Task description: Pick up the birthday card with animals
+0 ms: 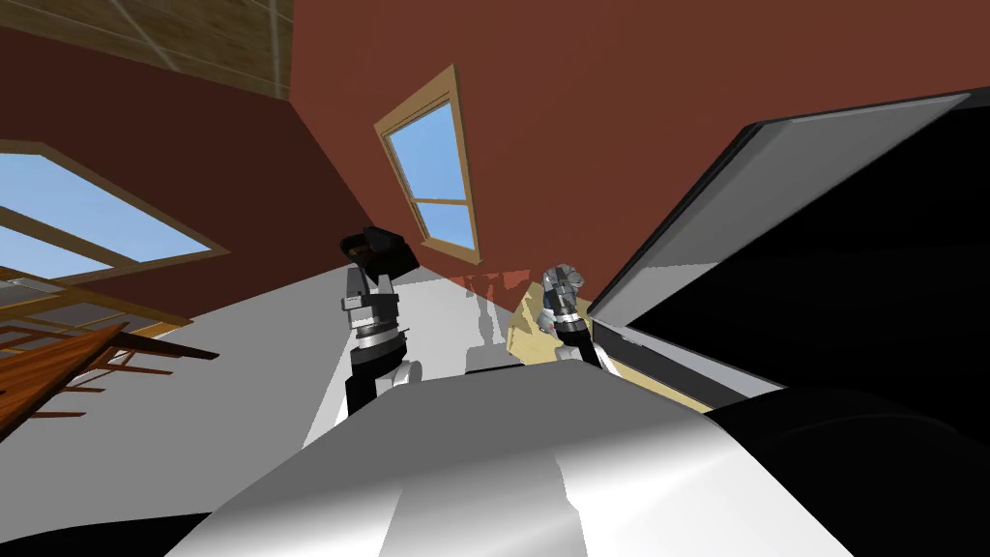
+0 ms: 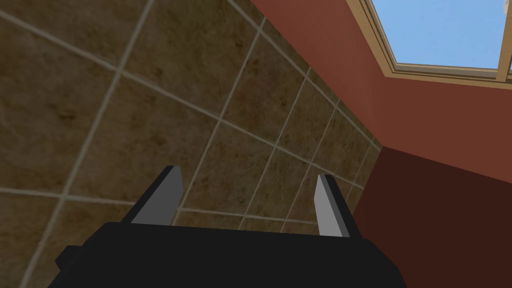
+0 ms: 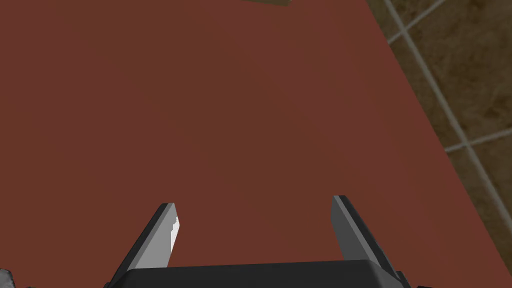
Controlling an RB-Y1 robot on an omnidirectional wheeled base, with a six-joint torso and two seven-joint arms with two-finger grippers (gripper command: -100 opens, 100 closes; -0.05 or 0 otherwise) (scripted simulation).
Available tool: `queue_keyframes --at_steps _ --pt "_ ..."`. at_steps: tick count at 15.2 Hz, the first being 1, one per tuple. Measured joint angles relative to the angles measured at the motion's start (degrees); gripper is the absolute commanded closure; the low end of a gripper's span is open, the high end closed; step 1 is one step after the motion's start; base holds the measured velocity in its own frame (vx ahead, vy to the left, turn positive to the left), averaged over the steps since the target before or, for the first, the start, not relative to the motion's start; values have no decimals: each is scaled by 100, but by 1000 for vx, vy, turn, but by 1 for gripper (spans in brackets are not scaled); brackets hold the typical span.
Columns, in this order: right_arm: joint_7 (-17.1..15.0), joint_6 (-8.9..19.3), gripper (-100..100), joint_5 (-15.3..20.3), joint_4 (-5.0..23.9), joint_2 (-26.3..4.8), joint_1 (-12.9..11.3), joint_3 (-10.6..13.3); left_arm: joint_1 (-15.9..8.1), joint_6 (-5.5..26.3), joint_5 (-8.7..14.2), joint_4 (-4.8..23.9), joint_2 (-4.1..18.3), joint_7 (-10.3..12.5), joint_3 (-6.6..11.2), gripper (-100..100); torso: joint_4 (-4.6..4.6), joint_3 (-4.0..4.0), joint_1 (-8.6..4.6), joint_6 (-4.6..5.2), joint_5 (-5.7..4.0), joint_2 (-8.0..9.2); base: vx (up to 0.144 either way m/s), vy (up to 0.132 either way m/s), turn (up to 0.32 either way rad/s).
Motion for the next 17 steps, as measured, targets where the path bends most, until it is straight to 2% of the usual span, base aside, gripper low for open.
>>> queue_keyframes --at_steps 5,7,11,17 --pt "188 126 -100 146 486 -368 -91 -3 0 0 0 0 0 0 0 0 0 -1 -11 -1 -2 -1 8 64 31" --pt "274 123 -100 218 684 -547 -30 8 0 0 0 0 0 0 0 0 0 0 -9 1 -2 -1 18 74 42" --pt "516 258 -100 415 1184 -896 -101 62 0 0 0 0 0 0 0 0 0 -2 6 0 2 -3 14 100 51" --pt "771 303 -100 612 1801 -1356 -36 79 0 0 0 0 0 0 0 0 0 -1 -8 0 -1 -2 15 70 37"
